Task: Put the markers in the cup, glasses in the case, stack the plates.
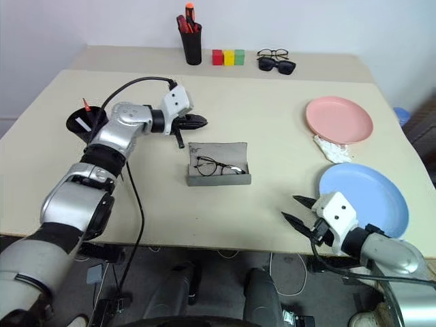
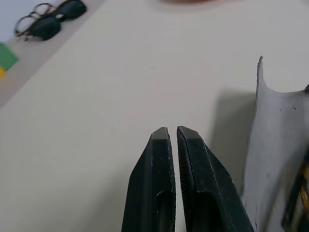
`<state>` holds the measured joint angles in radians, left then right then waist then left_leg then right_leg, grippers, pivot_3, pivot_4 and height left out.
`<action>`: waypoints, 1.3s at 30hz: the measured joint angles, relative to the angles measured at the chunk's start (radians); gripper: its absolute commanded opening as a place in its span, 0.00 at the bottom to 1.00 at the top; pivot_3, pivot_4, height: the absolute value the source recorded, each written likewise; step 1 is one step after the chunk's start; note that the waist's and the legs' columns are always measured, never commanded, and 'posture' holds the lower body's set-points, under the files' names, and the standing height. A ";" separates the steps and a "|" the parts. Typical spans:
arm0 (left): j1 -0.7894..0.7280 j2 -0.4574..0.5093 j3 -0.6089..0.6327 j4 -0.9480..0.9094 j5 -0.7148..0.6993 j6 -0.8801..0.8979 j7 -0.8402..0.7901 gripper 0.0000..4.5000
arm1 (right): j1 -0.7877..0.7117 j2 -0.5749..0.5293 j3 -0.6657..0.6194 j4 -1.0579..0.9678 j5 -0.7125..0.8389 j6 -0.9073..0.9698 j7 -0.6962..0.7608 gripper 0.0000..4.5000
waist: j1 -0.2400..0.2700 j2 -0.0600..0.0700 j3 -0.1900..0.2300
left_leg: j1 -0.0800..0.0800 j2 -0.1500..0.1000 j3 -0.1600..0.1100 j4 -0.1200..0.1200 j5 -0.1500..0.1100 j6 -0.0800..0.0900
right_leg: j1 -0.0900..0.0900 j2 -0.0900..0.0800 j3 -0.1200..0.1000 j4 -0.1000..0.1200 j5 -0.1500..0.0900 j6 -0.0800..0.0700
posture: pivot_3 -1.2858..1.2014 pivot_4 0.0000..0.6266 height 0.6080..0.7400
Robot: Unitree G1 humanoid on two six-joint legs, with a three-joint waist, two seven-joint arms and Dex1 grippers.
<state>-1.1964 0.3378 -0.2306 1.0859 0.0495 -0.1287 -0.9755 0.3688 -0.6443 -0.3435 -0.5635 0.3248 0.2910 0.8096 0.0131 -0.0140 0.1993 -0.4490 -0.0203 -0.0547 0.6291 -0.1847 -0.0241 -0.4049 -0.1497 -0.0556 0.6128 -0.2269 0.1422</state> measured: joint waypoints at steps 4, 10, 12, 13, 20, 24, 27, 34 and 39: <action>-0.046 -0.047 -0.034 0.138 0.082 -0.056 0.015 0.01 | 0.053 0.040 -0.030 -0.043 0.021 -0.043 -0.019 0.53 | 0.000 0.000 0.000 | 0.000 0.000 0.000 0.000 0.000 0.000 | 0.000 0.000 0.000 0.000 0.000 0.000 | 0.52 0.24 1.00; -0.083 -0.064 -0.053 0.223 0.147 -0.075 -0.026 0.01 | 0.066 0.054 -0.038 -0.069 0.042 -0.064 -0.045 0.53 | 0.002 -0.001 0.001 | -0.001 0.000 0.000 0.000 0.000 0.000 | 0.000 -0.001 0.000 -0.001 0.000 0.000 | 0.52 0.24 1.00; -0.091 -0.064 -0.053 0.234 0.159 -0.071 -0.057 0.01 | 0.064 0.053 -0.040 -0.070 0.046 -0.066 -0.051 0.53 | 0.002 -0.001 0.001 | -0.001 0.000 0.000 0.000 0.000 0.000 | 0.000 -0.001 0.000 -0.001 0.000 0.000 | 0.52 0.24 1.00; -0.095 -0.065 -0.048 0.237 0.157 -0.057 -0.092 0.01 | 0.063 0.053 -0.040 -0.070 0.051 -0.066 -0.054 0.53 | 0.002 -0.001 0.001 | -0.001 0.000 0.000 0.000 0.000 0.000 | 0.000 -0.001 -0.001 -0.001 0.000 0.000 | 0.52 0.24 1.00; -0.110 -0.062 -0.010 0.246 0.134 0.079 -0.420 0.01 | 0.028 0.047 -0.040 -0.069 0.054 -0.067 -0.063 0.53 | 0.001 -0.001 0.001 | -0.002 0.000 0.000 0.001 0.000 0.000 | 0.000 0.000 -0.001 -0.001 -0.001 -0.003 | 0.52 0.24 1.00; -0.101 -0.055 -0.025 0.193 0.136 0.083 -0.566 0.01 | -0.013 0.046 -0.038 -0.061 0.061 -0.041 -0.087 0.53 | 0.001 -0.001 0.001 | -0.002 0.000 0.000 0.001 0.000 0.000 | 0.000 -0.001 -0.001 -0.001 -0.001 -0.003 | 0.52 0.24 1.00; -0.051 -0.048 -0.036 0.105 0.131 0.083 -0.614 0.01 | -0.038 0.047 -0.035 -0.058 0.061 -0.005 -0.124 0.53 | 0.001 -0.001 0.000 | -0.001 0.000 -0.001 0.001 0.000 0.000 | 0.000 -0.001 0.000 0.000 0.001 -0.006 | 0.52 0.24 1.00; 0.205 -0.186 0.088 -0.412 -0.053 0.245 -0.390 0.06 | -0.056 0.063 -0.039 0.041 -0.029 0.154 -0.321 0.53 | 0.027 0.000 0.001 | -0.007 -0.001 -0.003 0.004 0.000 0.000 | -0.002 -0.001 0.000 0.000 0.002 -0.005 | 0.52 0.24 1.00; 0.300 -0.241 0.024 -0.793 -0.104 0.498 -0.276 0.56 | -0.053 0.072 -0.017 0.139 -0.080 0.182 -0.367 0.53 | 0.023 0.004 -0.002 | -0.001 -0.001 -0.002 0.002 0.000 0.000 | 0.000 0.000 0.000 0.002 0.002 -0.005 | 0.52 0.24 1.00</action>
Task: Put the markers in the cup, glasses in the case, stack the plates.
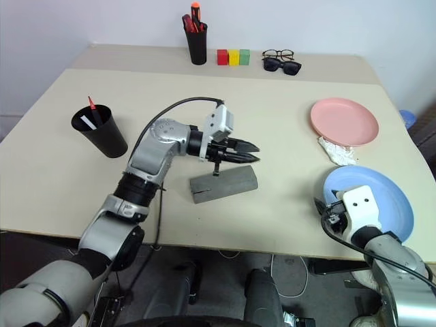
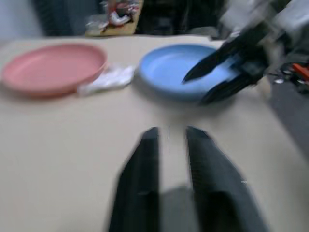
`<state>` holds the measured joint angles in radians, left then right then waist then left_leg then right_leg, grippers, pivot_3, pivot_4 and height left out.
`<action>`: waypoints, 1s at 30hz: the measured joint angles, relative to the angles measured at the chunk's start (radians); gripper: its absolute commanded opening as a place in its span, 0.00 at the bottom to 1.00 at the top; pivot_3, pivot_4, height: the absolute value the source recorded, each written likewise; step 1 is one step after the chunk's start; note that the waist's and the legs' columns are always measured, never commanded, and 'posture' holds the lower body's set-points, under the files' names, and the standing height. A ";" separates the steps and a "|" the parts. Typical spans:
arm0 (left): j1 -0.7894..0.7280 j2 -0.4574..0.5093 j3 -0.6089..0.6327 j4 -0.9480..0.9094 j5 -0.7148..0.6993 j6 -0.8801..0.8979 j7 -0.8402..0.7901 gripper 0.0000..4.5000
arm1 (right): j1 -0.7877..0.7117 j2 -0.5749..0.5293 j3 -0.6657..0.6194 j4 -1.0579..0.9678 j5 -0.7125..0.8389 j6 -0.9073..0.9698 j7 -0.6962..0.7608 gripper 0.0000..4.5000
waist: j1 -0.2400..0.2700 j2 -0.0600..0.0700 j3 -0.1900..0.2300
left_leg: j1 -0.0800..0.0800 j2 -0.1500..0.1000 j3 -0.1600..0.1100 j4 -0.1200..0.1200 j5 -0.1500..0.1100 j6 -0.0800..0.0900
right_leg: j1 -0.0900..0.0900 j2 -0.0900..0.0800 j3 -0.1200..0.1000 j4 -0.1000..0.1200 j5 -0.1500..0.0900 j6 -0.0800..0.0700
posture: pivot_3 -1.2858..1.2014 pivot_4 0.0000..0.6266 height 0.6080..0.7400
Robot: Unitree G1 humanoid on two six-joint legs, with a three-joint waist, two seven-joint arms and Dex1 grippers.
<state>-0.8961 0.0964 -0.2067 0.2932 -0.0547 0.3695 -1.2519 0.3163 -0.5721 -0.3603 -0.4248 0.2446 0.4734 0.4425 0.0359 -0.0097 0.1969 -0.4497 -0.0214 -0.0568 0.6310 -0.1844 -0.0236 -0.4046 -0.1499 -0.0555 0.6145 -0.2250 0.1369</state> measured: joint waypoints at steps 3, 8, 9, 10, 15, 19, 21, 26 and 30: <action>0.035 0.000 -0.051 -0.060 -0.002 0.088 0.051 0.88 | -0.016 -0.001 0.014 0.024 -0.015 0.001 -0.004 0.53 | -0.004 0.002 -0.001 | 0.004 0.001 -0.001 0.000 0.000 0.000 | 0.002 0.001 0.000 0.002 -0.003 0.000 | 0.52 0.24 1.00; 0.037 0.024 -0.086 -0.138 -0.020 0.133 0.078 1.00 | -0.069 -0.005 0.021 0.068 -0.017 0.022 -0.003 0.23 | -0.008 0.002 -0.001 | 0.007 0.001 -0.001 0.001 0.000 0.000 | 0.007 0.000 0.000 -0.002 -0.003 -0.001 | 0.52 0.24 1.00; 0.037 0.034 -0.090 -0.143 -0.025 0.143 0.078 1.00 | -0.080 -0.006 0.021 0.072 -0.018 0.024 -0.003 0.13 | -0.008 0.002 -0.001 | 0.007 0.001 -0.001 0.001 0.000 0.000 | 0.007 0.000 0.000 -0.002 -0.003 -0.001 | 0.52 0.24 1.00; 0.037 0.044 -0.093 -0.145 -0.029 0.149 0.078 1.00 | -0.087 -0.010 0.020 0.076 -0.022 0.023 -0.004 0.02 | -0.008 0.001 -0.001 | 0.007 0.001 -0.001 0.001 0.000 0.000 | 0.007 0.000 0.000 -0.003 -0.003 -0.001 | 0.52 0.24 1.00; 0.037 0.074 -0.096 -0.149 -0.044 0.150 0.094 1.00 | -0.112 -0.016 0.020 0.091 -0.036 0.042 -0.015 0.01 | -0.009 0.001 -0.002 | 0.007 0.001 -0.001 0.001 0.000 0.000 | 0.007 0.000 0.000 -0.002 -0.003 -0.001 | 0.52 0.24 1.00; 0.037 0.087 -0.113 -0.160 -0.047 0.150 0.102 1.00 | -0.120 -0.016 0.026 0.080 -0.044 0.060 -0.023 0.01 | -0.009 0.001 -0.002 | 0.007 0.001 -0.001 0.001 0.000 0.000 | 0.007 0.000 0.000 -0.002 -0.003 -0.001 | 0.52 0.24 1.00; 0.038 0.088 -0.121 -0.165 -0.056 0.150 0.104 1.00 | -0.126 -0.016 0.028 0.074 -0.047 0.067 -0.027 0.01 | -0.009 0.001 -0.002 | 0.007 0.001 -0.001 0.001 0.000 0.000 | 0.007 0.000 0.000 -0.002 -0.003 -0.001 | 0.52 0.24 1.00; 0.040 0.098 -0.129 -0.192 -0.071 0.150 0.114 1.00 | -0.203 -0.041 0.040 0.046 -0.066 0.152 -0.057 0.01 | -0.023 0.002 -0.001 | 0.006 0.000 -0.001 0.001 0.000 0.000 | 0.007 0.000 0.000 -0.002 -0.003 -0.001 | 0.52 0.24 1.00; 0.047 0.098 -0.132 -0.200 -0.089 0.149 0.126 1.00 | -0.338 -0.088 0.049 0.049 -0.092 0.221 -0.082 0.01 | -0.025 0.003 0.000 | 0.006 0.000 0.000 0.000 0.000 0.000 | 0.005 0.000 0.000 -0.002 -0.003 -0.001 | 0.52 0.24 1.00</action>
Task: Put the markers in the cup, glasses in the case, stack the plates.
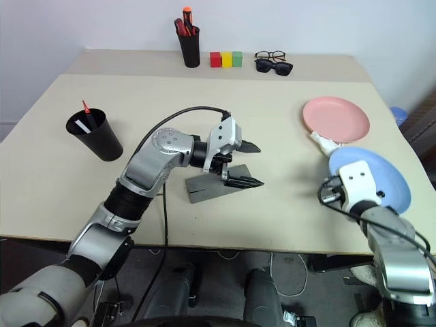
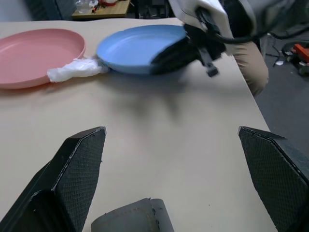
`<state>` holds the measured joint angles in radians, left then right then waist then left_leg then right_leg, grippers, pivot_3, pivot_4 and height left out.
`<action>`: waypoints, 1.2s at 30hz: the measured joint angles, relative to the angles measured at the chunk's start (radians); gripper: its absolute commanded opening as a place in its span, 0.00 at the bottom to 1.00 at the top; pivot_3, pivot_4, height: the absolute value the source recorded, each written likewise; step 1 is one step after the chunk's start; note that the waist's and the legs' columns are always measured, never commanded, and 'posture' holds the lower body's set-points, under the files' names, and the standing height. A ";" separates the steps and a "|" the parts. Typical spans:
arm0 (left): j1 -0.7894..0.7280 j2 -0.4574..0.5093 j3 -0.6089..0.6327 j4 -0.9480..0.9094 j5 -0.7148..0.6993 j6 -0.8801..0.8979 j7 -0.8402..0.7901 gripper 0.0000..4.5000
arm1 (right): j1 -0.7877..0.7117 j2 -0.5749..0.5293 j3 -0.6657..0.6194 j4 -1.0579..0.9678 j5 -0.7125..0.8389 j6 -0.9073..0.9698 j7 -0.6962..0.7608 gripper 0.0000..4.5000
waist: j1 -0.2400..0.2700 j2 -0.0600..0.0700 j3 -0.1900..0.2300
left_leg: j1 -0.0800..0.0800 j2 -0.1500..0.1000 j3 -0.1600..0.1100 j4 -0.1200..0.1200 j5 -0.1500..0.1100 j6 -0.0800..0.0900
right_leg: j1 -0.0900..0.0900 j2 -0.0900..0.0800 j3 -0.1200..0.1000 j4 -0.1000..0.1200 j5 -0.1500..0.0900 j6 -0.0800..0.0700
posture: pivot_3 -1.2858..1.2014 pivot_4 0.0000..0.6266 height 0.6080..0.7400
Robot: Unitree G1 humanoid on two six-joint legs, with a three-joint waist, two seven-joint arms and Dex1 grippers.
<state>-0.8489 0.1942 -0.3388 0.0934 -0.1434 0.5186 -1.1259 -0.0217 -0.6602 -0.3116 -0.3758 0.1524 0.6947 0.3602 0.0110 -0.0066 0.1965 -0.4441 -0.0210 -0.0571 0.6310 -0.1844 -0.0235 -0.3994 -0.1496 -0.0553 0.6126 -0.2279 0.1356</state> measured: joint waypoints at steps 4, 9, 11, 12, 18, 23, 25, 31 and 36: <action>0.008 -0.001 0.000 -0.009 -0.007 -0.001 0.021 1.00 | -0.184 -0.069 0.046 0.091 -0.024 -0.024 0.014 0.01 | 0.001 0.000 0.000 | 0.000 0.000 0.000 0.000 0.000 0.000 | 0.000 0.000 0.000 0.000 0.002 -0.002 | 0.52 0.24 1.00; 0.016 -0.013 0.006 -0.018 -0.018 0.000 0.074 1.00 | -0.495 -0.087 0.189 0.504 -0.092 -0.221 0.079 0.01 | -0.003 0.001 0.001 | 0.000 -0.001 0.001 0.000 0.000 0.000 | 0.000 0.000 0.000 0.000 0.002 -0.003 | 0.52 0.24 1.00; 0.017 -0.024 0.007 -0.022 -0.020 0.002 0.102 1.00 | -0.611 -0.077 0.241 0.698 -0.128 -0.335 0.101 0.01 | -0.002 0.001 0.001 | 0.000 -0.001 0.000 -0.001 0.000 0.000 | 0.000 0.000 0.000 0.000 0.003 0.002 | 0.52 0.24 1.00; 0.017 -0.023 0.009 -0.026 -0.021 0.005 0.115 1.00 | -0.668 -0.064 0.264 0.799 -0.145 -0.395 0.106 0.01 | -0.004 0.001 0.001 | 0.000 -0.001 0.000 -0.001 0.000 0.000 | 0.000 0.000 0.000 0.001 0.003 0.002 | 0.52 0.24 1.00; 0.046 -0.001 0.016 -0.100 -0.036 0.062 0.181 1.00 | -0.928 -0.004 0.370 1.373 -0.260 -0.707 0.107 0.20 | -0.016 0.001 0.002 | 0.000 -0.002 0.000 -0.004 0.001 0.000 | -0.001 0.000 0.000 0.001 0.003 0.003 | 0.52 0.24 1.00; 0.102 0.041 0.019 -0.171 -0.045 0.115 0.222 1.00 | -1.020 0.011 0.380 1.572 -0.305 -0.811 0.056 0.53 | -0.031 0.002 0.002 | 0.001 -0.002 0.000 -0.004 0.001 0.000 | -0.001 0.000 0.001 0.003 0.003 0.004 | 0.52 0.24 1.00; 0.108 0.045 0.020 -0.186 -0.050 0.131 0.242 1.00 | -1.032 0.010 0.365 1.583 -0.302 -0.828 0.060 0.53 | -0.031 0.002 0.002 | 0.001 -0.002 0.000 -0.004 0.001 -0.001 | -0.001 0.000 0.001 0.003 0.003 0.003 | 0.52 0.24 1.00; 0.114 0.042 0.022 -0.214 -0.069 0.145 0.285 1.00 | -0.958 -0.026 0.273 1.453 -0.202 -0.796 0.169 0.53 | -0.023 0.002 0.002 | 0.001 -0.002 -0.001 -0.002 0.001 -0.001 | 0.001 0.000 0.001 0.003 0.003 0.004 | 0.52 0.24 1.00; 0.128 0.029 0.023 -0.195 -0.080 0.131 0.302 1.00 | -0.713 -0.043 0.179 1.178 -0.107 -0.631 0.192 0.53 | -0.022 0.002 0.002 | 0.001 -0.002 -0.001 -0.002 0.001 -0.001 | 0.001 0.000 0.001 0.003 0.003 0.004 | 0.52 0.24 1.00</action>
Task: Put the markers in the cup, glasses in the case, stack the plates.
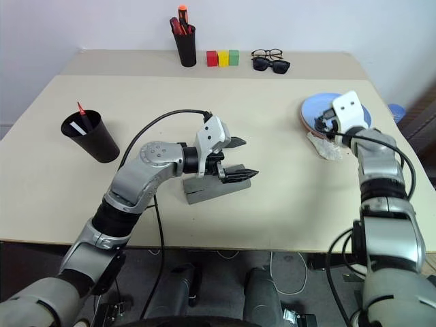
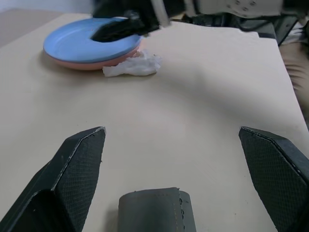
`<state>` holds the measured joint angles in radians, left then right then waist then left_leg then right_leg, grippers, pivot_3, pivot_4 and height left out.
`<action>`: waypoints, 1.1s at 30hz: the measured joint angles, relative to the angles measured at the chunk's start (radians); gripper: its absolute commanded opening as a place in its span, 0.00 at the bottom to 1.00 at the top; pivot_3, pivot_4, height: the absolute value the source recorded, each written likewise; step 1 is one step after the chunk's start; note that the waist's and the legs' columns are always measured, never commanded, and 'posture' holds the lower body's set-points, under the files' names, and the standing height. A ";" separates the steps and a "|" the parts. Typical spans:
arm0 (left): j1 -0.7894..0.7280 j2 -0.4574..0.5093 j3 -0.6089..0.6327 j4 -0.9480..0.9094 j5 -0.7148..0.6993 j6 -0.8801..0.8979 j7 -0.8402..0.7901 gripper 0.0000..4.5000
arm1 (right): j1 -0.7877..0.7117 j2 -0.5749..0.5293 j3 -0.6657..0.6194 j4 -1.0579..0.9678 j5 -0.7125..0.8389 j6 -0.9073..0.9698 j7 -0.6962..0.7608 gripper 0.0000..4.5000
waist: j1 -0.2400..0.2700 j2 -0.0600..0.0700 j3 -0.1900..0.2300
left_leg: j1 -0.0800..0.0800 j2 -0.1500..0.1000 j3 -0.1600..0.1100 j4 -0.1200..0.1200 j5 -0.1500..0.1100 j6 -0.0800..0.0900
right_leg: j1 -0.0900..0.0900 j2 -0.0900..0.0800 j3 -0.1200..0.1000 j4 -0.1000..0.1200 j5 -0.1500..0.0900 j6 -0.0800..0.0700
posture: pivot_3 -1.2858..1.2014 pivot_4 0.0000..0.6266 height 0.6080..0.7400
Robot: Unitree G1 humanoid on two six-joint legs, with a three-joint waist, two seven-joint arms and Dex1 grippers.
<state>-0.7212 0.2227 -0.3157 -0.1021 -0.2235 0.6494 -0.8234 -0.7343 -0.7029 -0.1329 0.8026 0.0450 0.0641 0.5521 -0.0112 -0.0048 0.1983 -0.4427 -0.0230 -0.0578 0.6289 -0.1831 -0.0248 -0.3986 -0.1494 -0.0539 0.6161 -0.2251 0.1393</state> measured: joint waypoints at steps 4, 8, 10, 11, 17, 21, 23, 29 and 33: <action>0.000 -0.011 -0.004 0.023 -0.003 -0.015 0.005 1.00 | 0.143 0.009 -0.057 -0.179 0.050 0.133 -0.045 0.53 | -0.006 0.001 0.000 | 0.000 0.000 0.001 0.001 0.000 0.000 | 0.000 0.000 0.000 0.001 0.000 0.000 | 0.52 0.24 1.00; 0.000 -0.018 -0.004 0.026 -0.003 -0.031 0.020 1.00 | 0.196 0.035 -0.087 -0.277 0.078 0.206 -0.100 0.53 | -0.008 0.001 -0.001 | 0.001 0.001 0.000 0.001 0.000 0.000 | 0.000 0.000 0.000 0.001 0.000 -0.001 | 0.52 0.24 1.00; 0.000 -0.010 -0.004 0.026 -0.003 -0.031 0.024 1.00 | 0.199 0.059 -0.091 -0.282 0.081 0.223 -0.120 0.53 | -0.006 0.001 -0.001 | 0.001 0.001 0.000 0.001 0.000 0.000 | 0.000 0.000 0.000 0.001 0.000 -0.001 | 0.52 0.24 1.00; 0.000 -0.005 -0.003 0.026 -0.003 -0.031 0.026 1.00 | 0.200 0.069 -0.091 -0.282 0.082 0.230 -0.127 0.53 | -0.003 0.001 -0.001 | 0.001 0.000 0.000 0.001 0.000 0.000 | 0.000 0.000 0.000 0.001 0.000 -0.001 | 0.52 0.24 1.00; 0.000 0.014 0.018 0.021 -0.004 -0.027 0.047 1.00 | 0.182 0.123 -0.090 -0.258 0.117 0.265 -0.128 0.48 | -0.001 0.001 -0.001 | 0.000 0.000 0.000 0.001 0.000 0.000 | 0.000 0.000 0.000 0.001 0.000 -0.001 | 0.52 0.24 1.00; 0.000 0.013 0.021 0.017 -0.007 -0.015 0.061 1.00 | 0.158 0.134 -0.090 -0.210 0.118 0.261 -0.133 0.15 | -0.001 0.001 -0.001 | 0.000 0.000 0.000 0.001 0.000 0.000 | 0.000 0.000 0.000 0.001 0.000 -0.001 | 0.52 0.24 1.00; 0.000 0.014 0.026 0.013 -0.007 -0.006 0.065 1.00 | 0.149 0.137 -0.090 -0.205 0.119 0.258 -0.135 0.01 | -0.002 0.001 -0.001 | 0.000 0.000 0.000 0.001 0.000 0.000 | 0.000 0.000 0.000 0.001 0.000 -0.001 | 0.52 0.24 1.00; 0.000 0.024 0.035 0.008 -0.007 -0.001 0.069 1.00 | 0.171 0.143 -0.090 -0.280 0.140 0.301 -0.119 0.01 | -0.002 0.001 -0.001 | 0.000 0.000 0.000 0.001 0.000 0.000 | 0.000 0.000 0.000 0.001 0.000 0.000 | 0.52 0.24 1.00; 0.000 0.026 0.036 0.008 -0.008 0.000 0.069 1.00 | 0.198 0.146 -0.090 -0.430 0.225 0.377 -0.031 0.01 | -0.002 0.001 -0.001 | 0.000 0.000 0.000 0.001 0.000 0.000 | 0.000 0.000 0.000 0.001 0.000 0.000 | 0.52 0.24 1.00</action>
<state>-0.7214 0.2491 -0.2802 -0.0943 -0.2311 0.6492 -0.7546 -0.5358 -0.5565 -0.2233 0.3721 0.2699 0.4415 0.5206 -0.0134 -0.0037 0.1977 -0.4423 -0.0226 -0.0577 0.6295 -0.1831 -0.0248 -0.3990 -0.1492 -0.0537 0.6170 -0.2250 0.1389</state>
